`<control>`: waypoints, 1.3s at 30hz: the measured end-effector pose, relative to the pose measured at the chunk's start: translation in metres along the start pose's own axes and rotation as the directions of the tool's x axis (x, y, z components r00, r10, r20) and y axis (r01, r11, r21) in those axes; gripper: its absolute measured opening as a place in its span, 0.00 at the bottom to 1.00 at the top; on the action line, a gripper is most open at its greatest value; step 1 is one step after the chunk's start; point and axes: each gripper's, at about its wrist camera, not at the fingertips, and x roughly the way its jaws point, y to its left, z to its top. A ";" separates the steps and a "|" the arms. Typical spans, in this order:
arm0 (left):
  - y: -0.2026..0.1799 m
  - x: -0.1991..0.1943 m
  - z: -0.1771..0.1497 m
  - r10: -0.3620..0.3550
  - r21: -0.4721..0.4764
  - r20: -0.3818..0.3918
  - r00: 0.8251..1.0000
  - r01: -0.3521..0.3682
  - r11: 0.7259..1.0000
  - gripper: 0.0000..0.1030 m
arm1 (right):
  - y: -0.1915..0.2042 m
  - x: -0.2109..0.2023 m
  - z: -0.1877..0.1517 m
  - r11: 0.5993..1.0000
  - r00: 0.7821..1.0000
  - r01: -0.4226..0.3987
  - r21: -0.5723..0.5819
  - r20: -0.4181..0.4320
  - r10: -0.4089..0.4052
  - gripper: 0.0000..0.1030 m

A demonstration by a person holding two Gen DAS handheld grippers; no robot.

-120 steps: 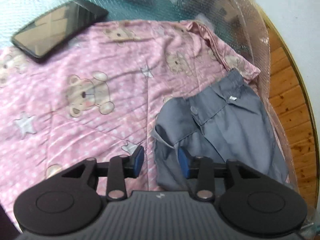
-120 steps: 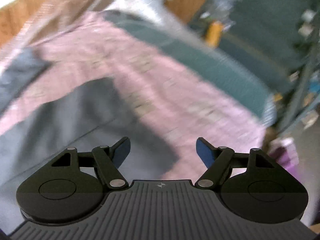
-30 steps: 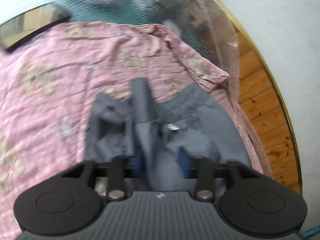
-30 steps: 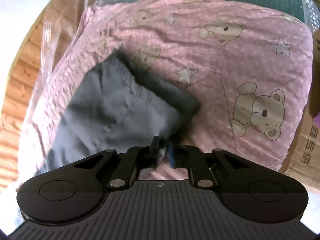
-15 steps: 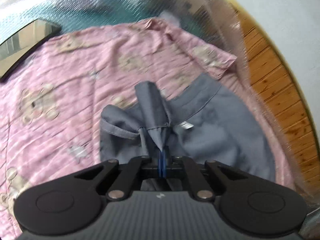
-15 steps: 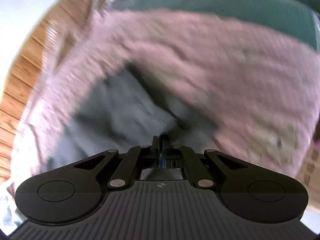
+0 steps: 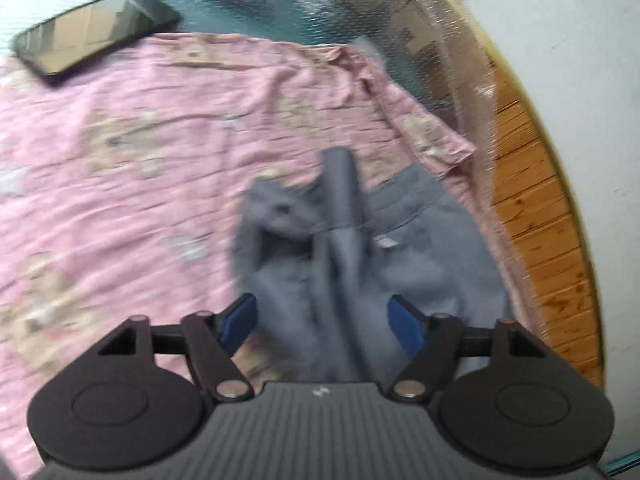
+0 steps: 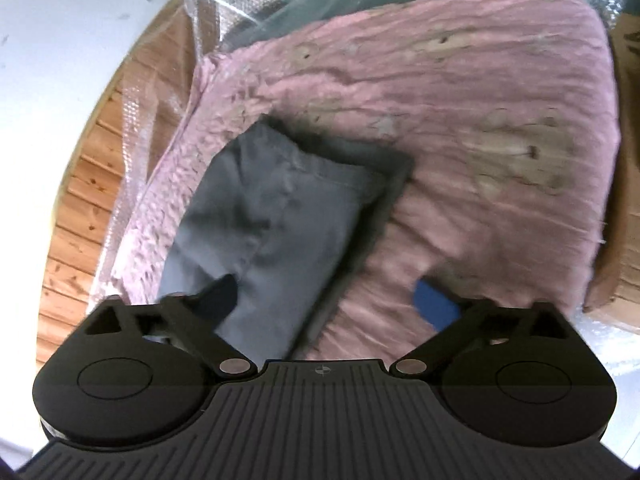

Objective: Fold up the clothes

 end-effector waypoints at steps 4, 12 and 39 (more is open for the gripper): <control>-0.016 0.013 0.006 -0.015 0.013 -0.007 1.000 0.015 1.000 0.74 | 0.014 0.013 0.009 1.000 0.999 0.029 -0.007 -0.021 -0.029 0.95; -0.040 0.039 0.008 -0.032 0.077 -0.032 0.999 0.034 0.996 0.71 | 0.002 0.014 0.014 0.997 0.999 -0.028 0.069 -0.024 0.030 0.77; -0.127 -0.154 0.042 -0.332 0.111 0.106 0.937 0.321 0.941 0.02 | 0.127 -0.088 0.083 0.972 0.978 -0.029 -0.233 0.196 0.077 0.00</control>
